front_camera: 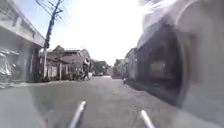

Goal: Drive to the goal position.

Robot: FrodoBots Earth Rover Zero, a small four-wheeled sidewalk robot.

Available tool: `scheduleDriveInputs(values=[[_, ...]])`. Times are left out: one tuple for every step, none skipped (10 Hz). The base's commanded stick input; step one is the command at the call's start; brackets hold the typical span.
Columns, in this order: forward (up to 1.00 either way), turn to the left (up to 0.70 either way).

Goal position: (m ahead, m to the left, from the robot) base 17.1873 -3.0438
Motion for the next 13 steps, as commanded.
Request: scheduleDriveInputs(values=[[0.85,0.00],[0.85,0.00],[0.85,-0.06],[0.85,-0.32],[0.85,-0.34],[0.85,-0.34],[0.85,-0.34],[0.85,-0.34],[0.85,-0.32],[0.85,-0.18],[0.85,-0.04],[0.85,0.00],[0.85,0.00]])
